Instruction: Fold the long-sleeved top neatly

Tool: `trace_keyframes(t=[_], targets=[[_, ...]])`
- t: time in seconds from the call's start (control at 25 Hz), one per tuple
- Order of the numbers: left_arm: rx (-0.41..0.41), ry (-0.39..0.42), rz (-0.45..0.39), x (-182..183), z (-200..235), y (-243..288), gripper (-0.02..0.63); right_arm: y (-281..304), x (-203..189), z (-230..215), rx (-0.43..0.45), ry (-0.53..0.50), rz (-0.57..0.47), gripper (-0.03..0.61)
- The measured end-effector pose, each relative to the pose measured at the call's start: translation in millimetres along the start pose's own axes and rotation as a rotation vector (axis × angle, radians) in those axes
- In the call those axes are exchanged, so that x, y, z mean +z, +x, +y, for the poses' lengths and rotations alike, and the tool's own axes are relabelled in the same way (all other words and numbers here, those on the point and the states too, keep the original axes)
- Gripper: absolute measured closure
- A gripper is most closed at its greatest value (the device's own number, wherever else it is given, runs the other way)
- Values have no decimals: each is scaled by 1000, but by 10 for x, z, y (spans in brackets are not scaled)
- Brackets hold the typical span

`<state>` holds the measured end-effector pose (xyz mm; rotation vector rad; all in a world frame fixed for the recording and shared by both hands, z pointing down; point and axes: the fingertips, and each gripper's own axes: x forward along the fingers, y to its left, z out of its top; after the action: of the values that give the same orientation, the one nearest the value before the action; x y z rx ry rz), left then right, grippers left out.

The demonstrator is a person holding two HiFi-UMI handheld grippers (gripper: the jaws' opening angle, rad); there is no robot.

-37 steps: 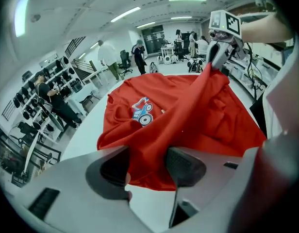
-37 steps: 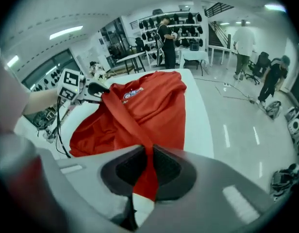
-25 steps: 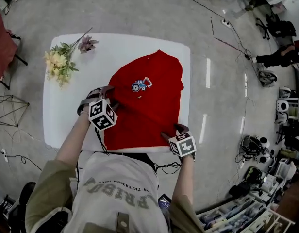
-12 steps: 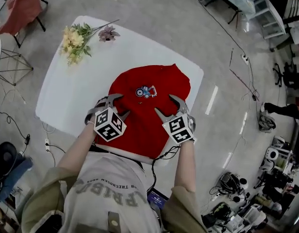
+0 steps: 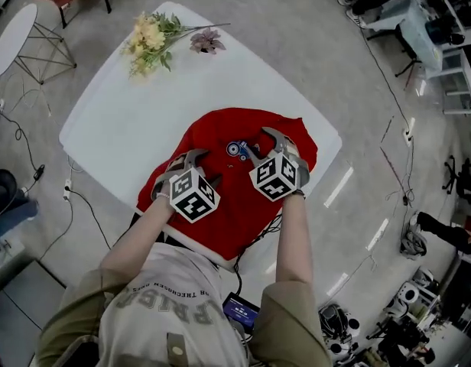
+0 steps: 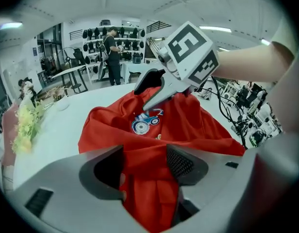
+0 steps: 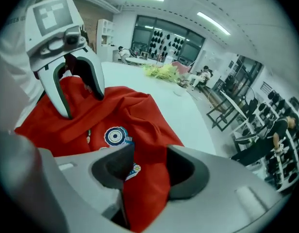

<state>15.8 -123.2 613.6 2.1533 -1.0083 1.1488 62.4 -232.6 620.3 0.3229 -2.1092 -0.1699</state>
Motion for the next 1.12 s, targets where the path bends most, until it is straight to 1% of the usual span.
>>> trace_keyframes(t=[0.04, 0.12, 0.16, 0.2, 0.24, 0.36, 0.48, 0.56, 0.68, 0.84, 0.92, 1.0, 1.08, 1.12], targets=[[4, -5, 4, -8, 8, 14, 353, 45, -8, -26, -3, -24, 15, 426], [9, -13, 6, -24, 20, 27, 353, 94, -12, -72, 12, -32, 30, 462], [10, -16, 5, -30, 24, 27, 353, 99, 3, -102, 24, -16, 25, 509], [13, -18, 4, -35, 26, 22, 353, 94, 30, -145, 30, 0, 14, 535], [16, -19, 1, -42, 27, 12, 353, 81, 67, -203, 26, 11, -1, 547], [23, -28, -6, -67, 32, -31, 353, 11, 228, -453, -21, 30, -55, 551], [15, -52, 5, -153, 39, -32, 353, -29, 391, -754, -71, 82, -103, 551], [7, -65, 14, -209, 48, -23, 353, 49, 415, -912, -91, 90, -92, 551], [1, -69, 21, -238, 69, -9, 353, 299, 371, -1056, -104, 97, -46, 551], [-16, -69, 41, -298, 82, 58, 353, 649, 231, -1122, -115, 162, 35, 550], [-23, -78, 37, -318, 99, 75, 353, 741, 201, -1110, -119, 195, 56, 549], [-36, -82, 31, -318, 108, 64, 353, 744, 208, -1097, -116, 227, 53, 544], [-45, -86, 19, -297, 125, -1, 353, 630, 255, -1111, -105, 276, 16, 528], [-42, -90, 7, -283, 148, -60, 353, 515, 285, -1132, -107, 311, -15, 478]])
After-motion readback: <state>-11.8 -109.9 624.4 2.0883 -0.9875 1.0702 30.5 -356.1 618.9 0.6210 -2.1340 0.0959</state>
